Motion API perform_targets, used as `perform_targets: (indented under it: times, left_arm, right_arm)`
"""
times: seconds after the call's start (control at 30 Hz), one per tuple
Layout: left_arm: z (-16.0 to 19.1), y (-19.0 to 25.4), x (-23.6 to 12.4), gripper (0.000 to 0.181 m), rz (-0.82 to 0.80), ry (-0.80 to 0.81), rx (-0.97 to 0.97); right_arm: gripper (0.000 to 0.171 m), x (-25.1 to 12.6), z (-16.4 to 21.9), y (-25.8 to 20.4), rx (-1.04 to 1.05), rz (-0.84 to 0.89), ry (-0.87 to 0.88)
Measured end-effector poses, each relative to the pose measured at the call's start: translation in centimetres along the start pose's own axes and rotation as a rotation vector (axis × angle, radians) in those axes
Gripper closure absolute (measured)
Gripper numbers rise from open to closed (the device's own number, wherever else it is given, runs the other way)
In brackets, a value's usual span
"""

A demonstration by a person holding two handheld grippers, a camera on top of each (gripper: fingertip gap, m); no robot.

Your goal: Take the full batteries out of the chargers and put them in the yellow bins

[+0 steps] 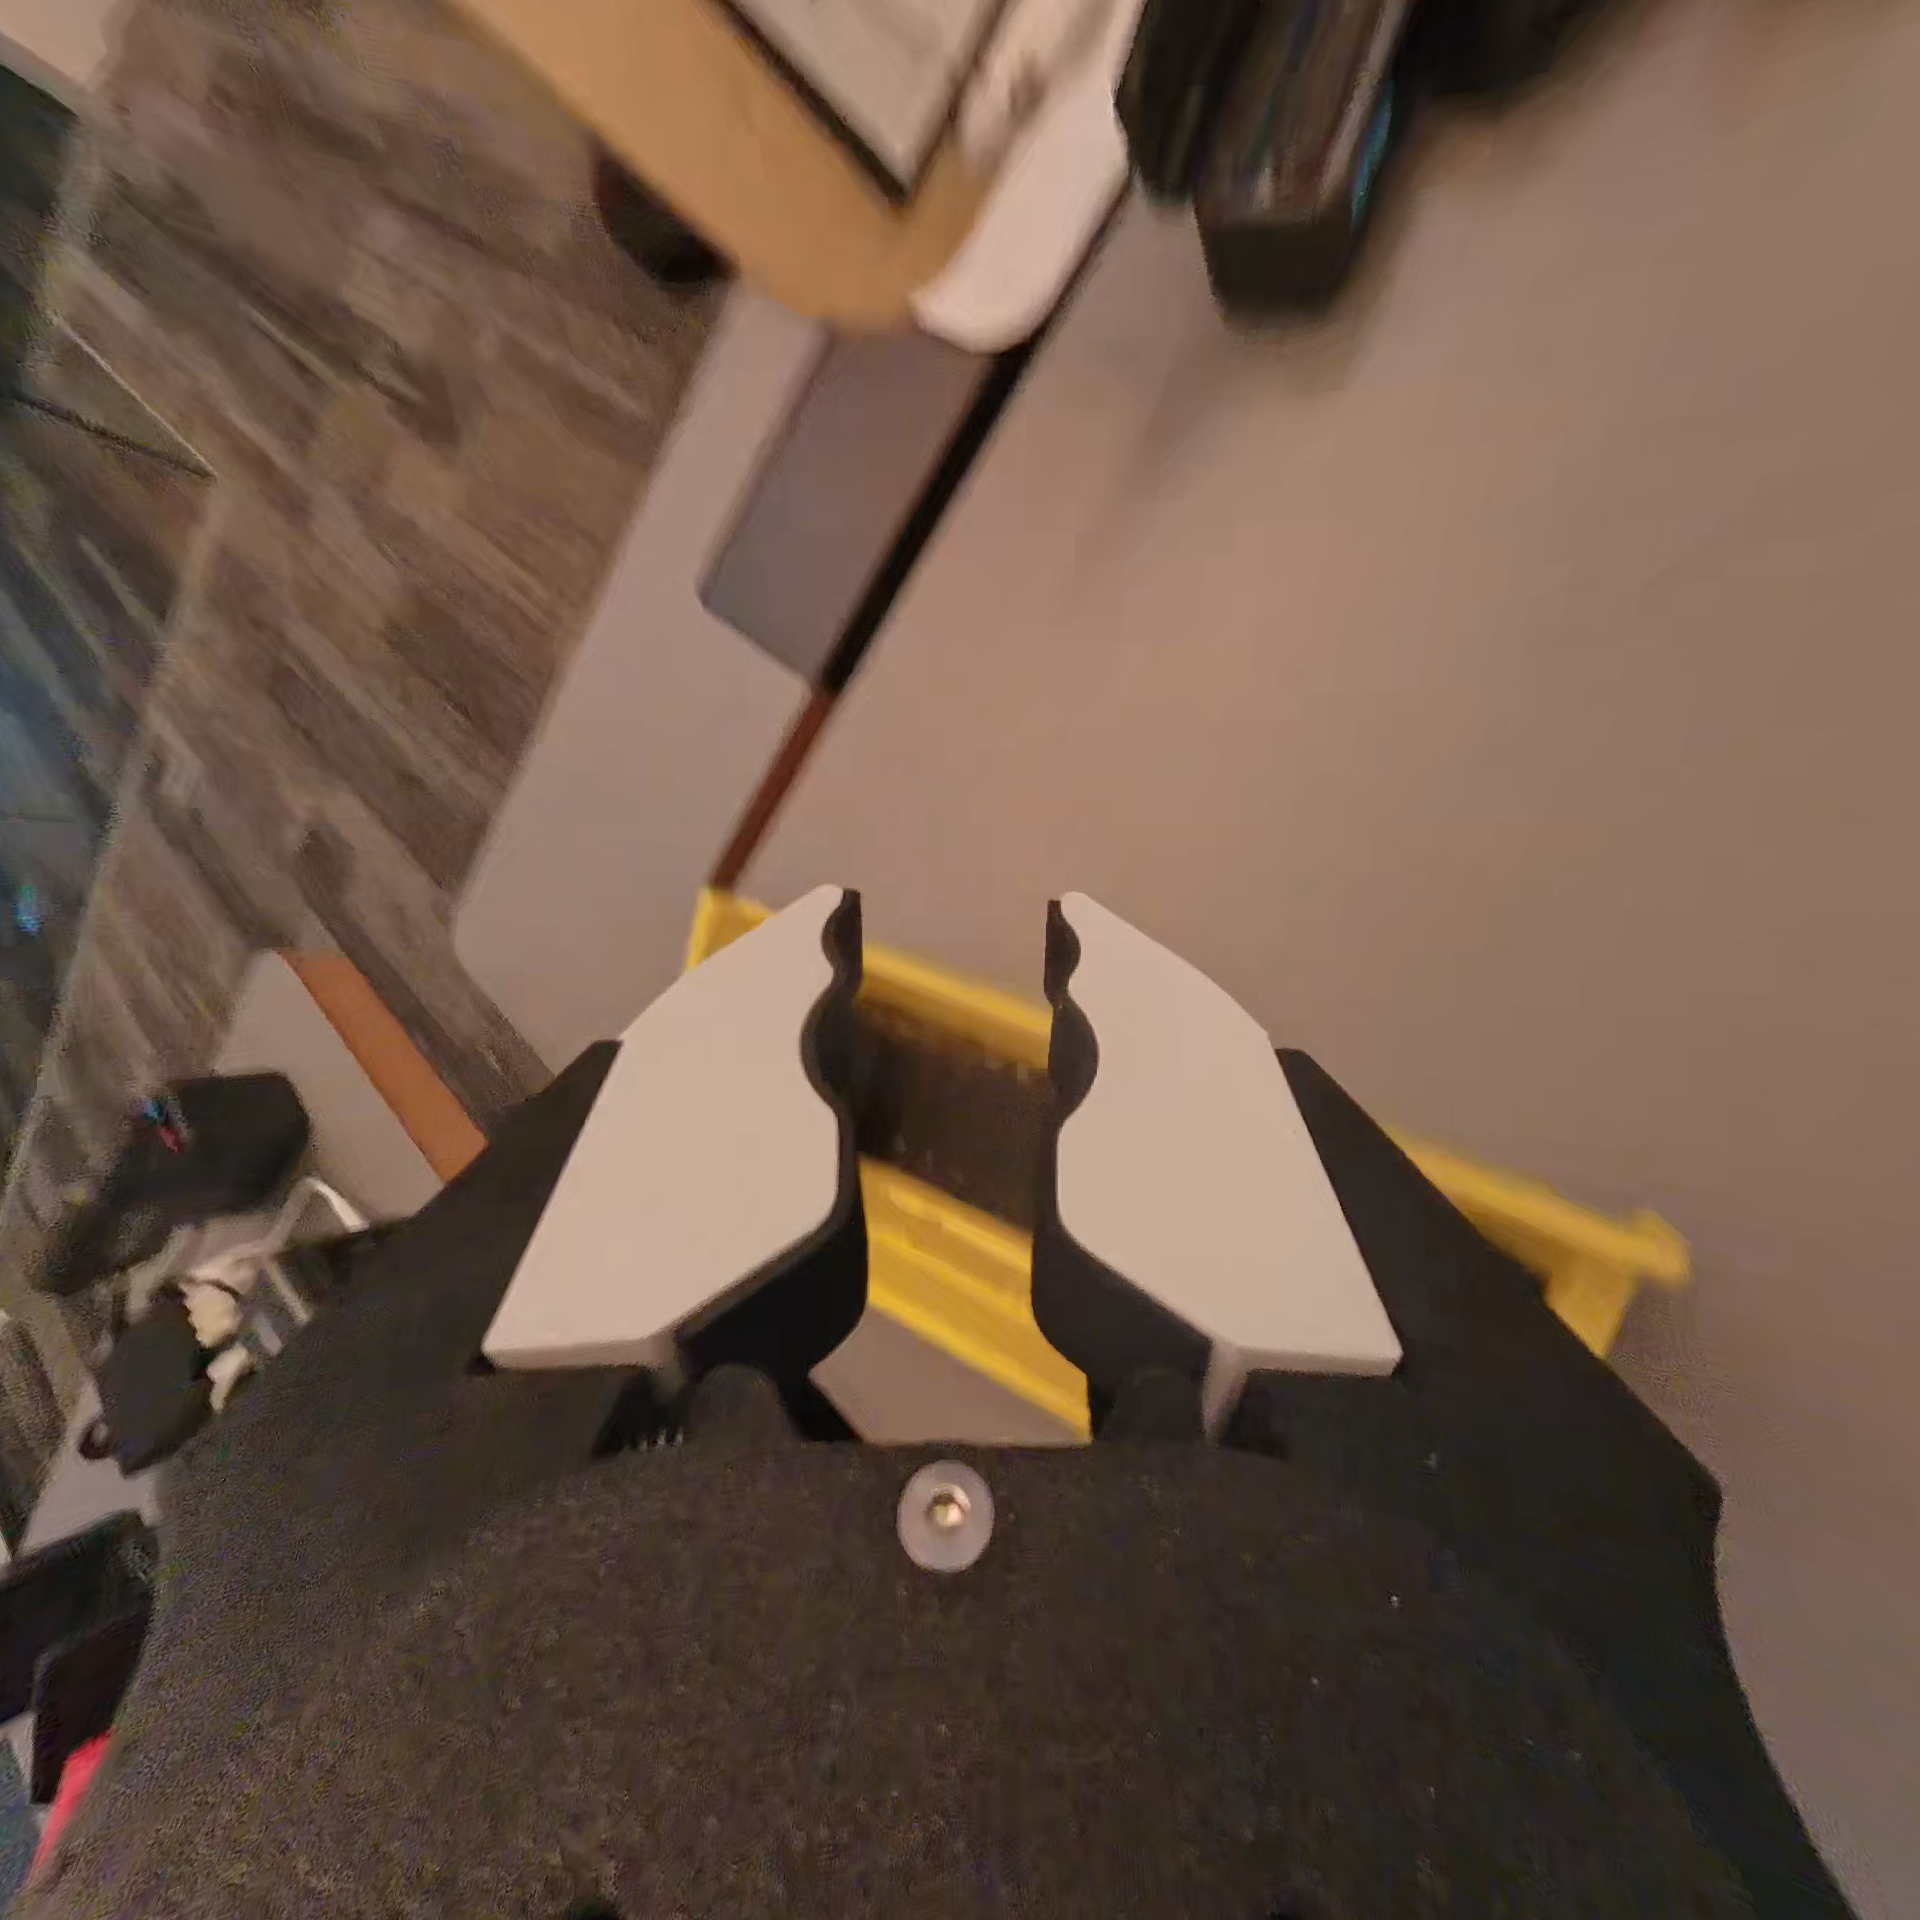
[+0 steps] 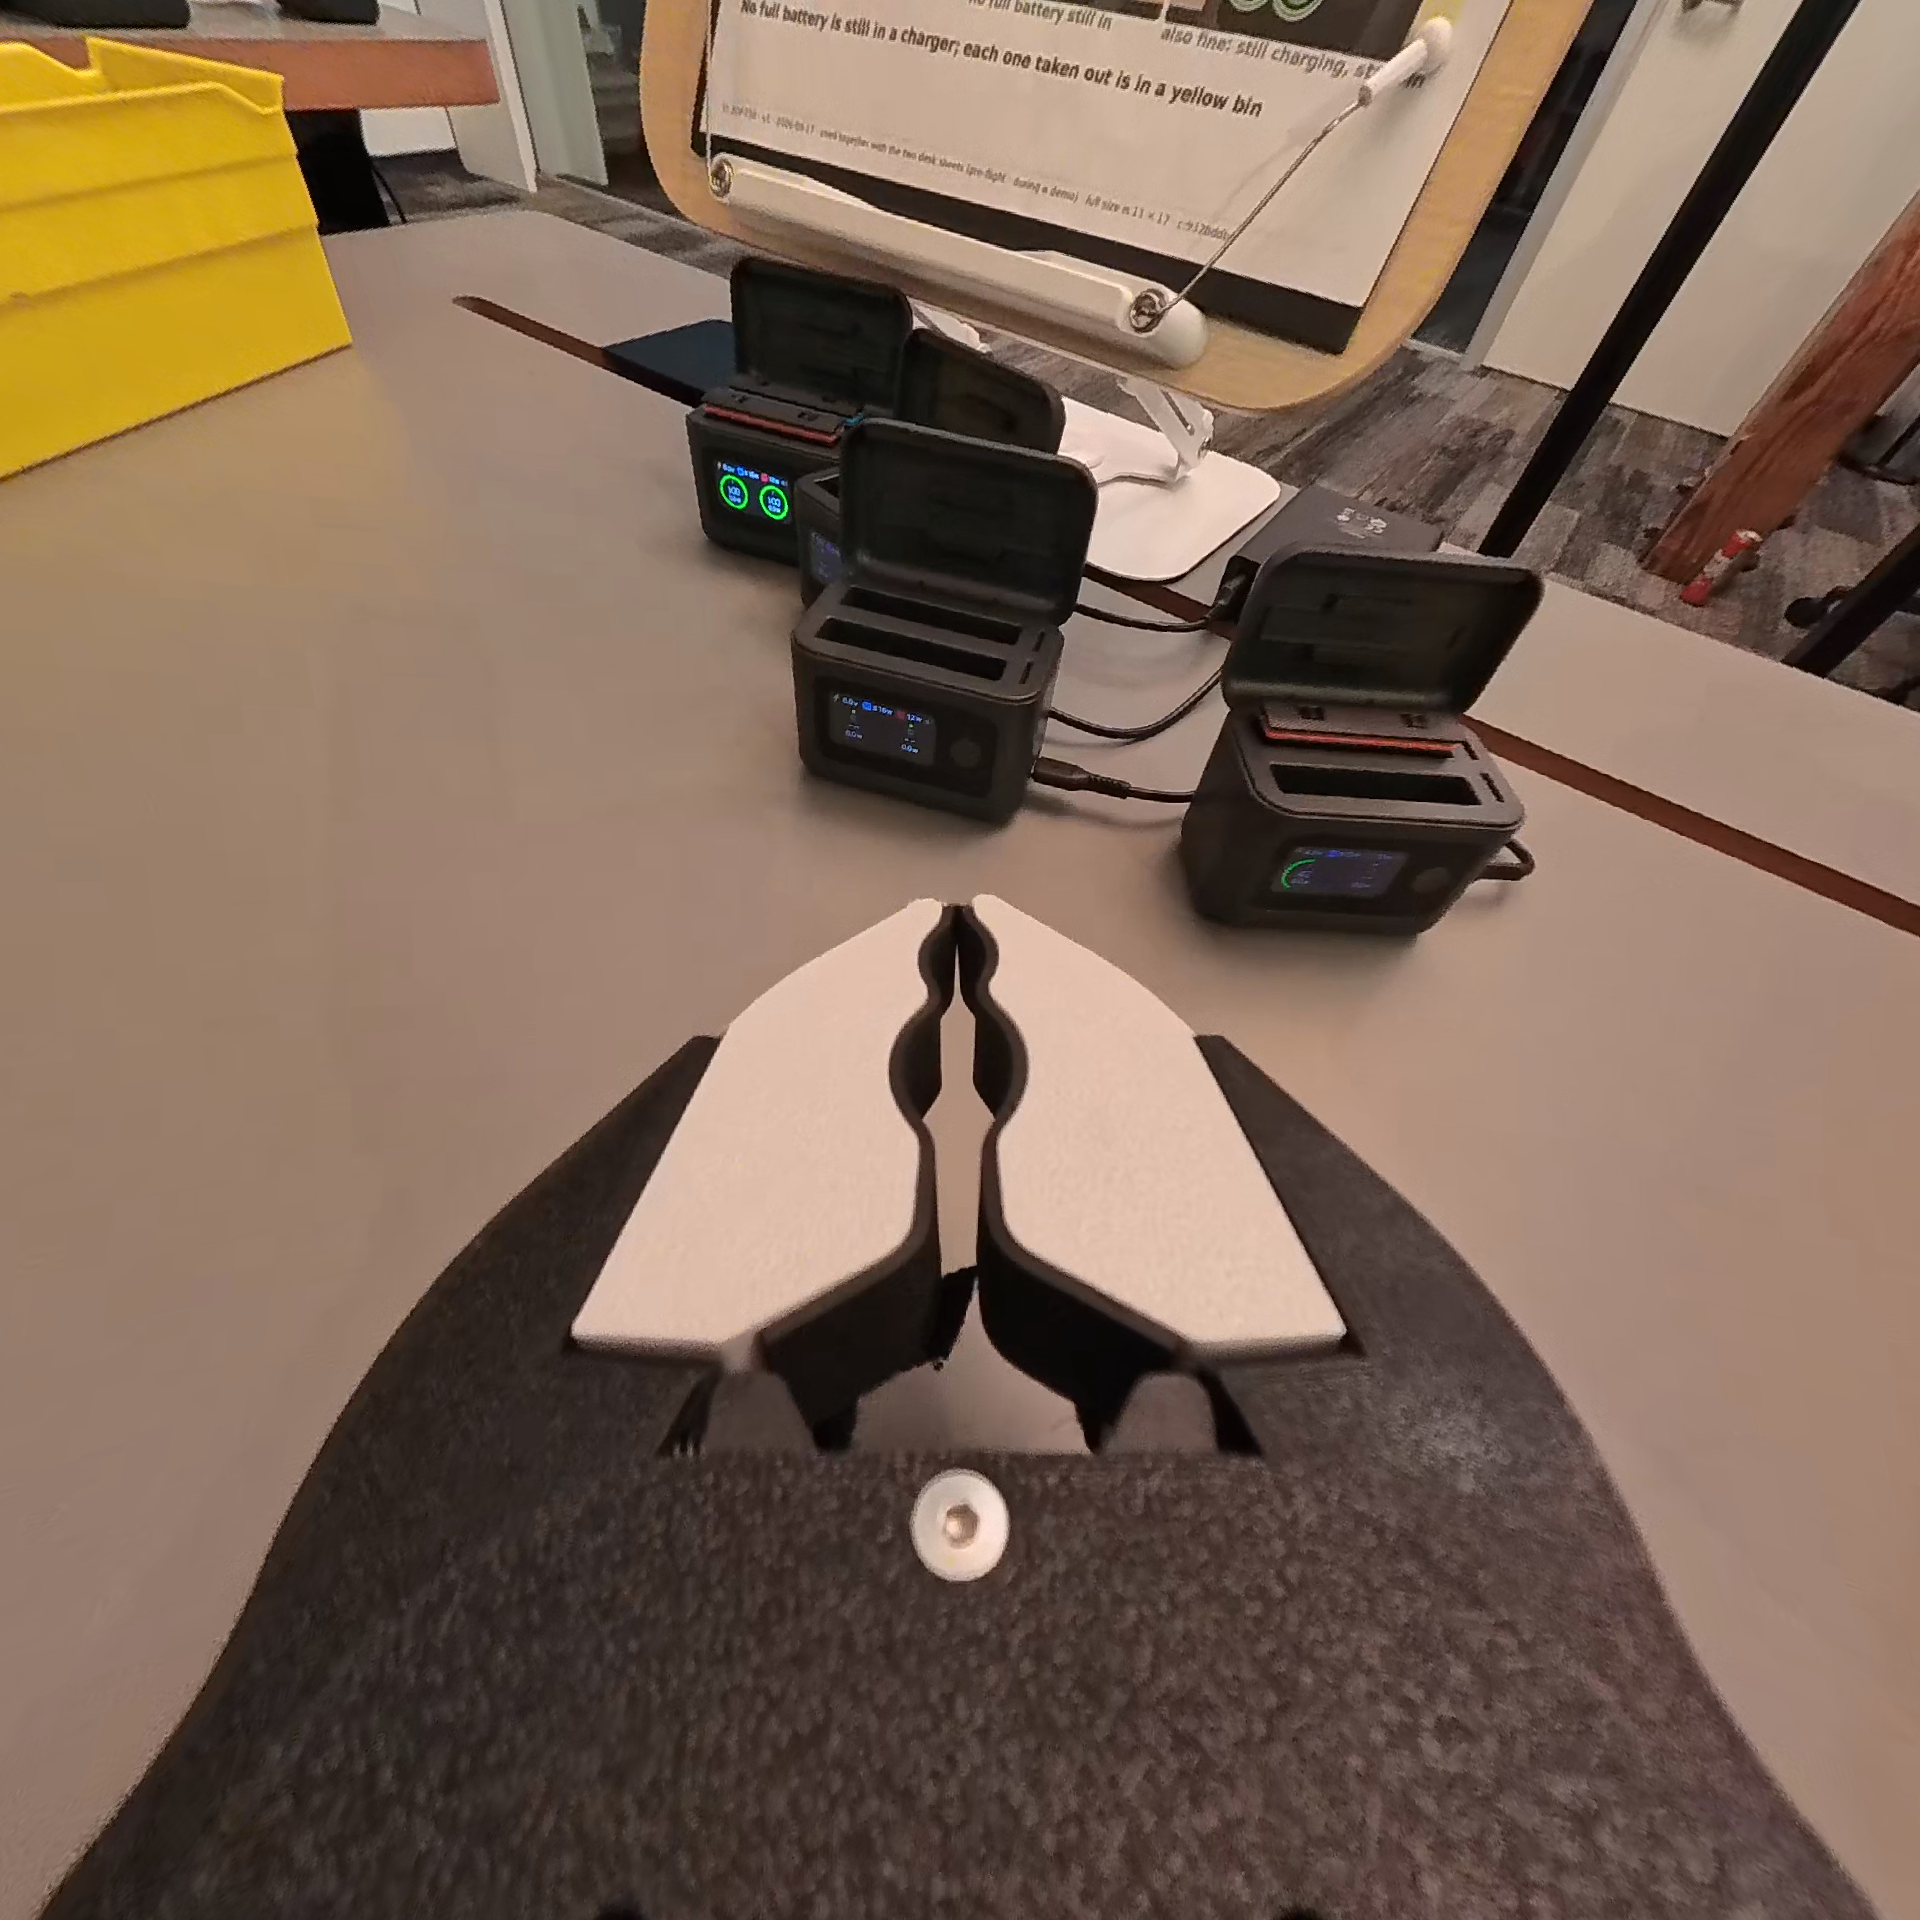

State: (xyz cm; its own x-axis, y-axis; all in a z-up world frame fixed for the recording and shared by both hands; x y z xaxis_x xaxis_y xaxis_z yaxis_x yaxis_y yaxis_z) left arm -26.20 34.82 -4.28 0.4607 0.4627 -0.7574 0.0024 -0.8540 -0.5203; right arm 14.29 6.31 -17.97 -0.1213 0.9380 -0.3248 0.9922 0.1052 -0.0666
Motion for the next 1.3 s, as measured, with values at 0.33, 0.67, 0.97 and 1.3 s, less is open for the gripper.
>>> perform_targets:
  times: [0.33, 0.67, 0.97, 1.3]
  left_arm:
    - [9.8, -0.9, 5.9, 0.147, 0.024, -0.363, 0.047]
    - [11.6, -2.1, 9.7, 0.155, -0.083, -0.445, 0.131]
    - [11.4, -1.5, 9.3, 0.166, -0.114, -0.467, 0.194]
    - [11.8, 0.0, 10.6, 0.166, -0.079, -0.510, 0.297]
  right_arm:
    - [0.171, 0.5, 0.7, -0.1, -0.009, -0.008, -0.034]
    - [0.171, 0.7, 1.0, 0.3, 0.005, 0.002, -0.046]
    - [0.171, 0.7, 1.0, 0.3, 0.003, 0.001, -0.046]
    - [0.171, 0.7, 1.0, 0.3, 0.003, 0.001, -0.046]
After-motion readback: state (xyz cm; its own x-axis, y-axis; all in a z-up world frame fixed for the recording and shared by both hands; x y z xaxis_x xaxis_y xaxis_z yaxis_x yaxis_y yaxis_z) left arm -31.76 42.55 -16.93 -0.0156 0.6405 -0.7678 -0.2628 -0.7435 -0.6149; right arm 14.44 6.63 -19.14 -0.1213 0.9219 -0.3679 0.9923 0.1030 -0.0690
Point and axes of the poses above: each gripper's, where its closed fingertips meet, x out along the fingers, z out of its underside, y = z × x across the jaws, the point moved 6 cm from there along -x, back along the fingers, and after that the axes turned 10 degrees about x, right-handed, at the moved point
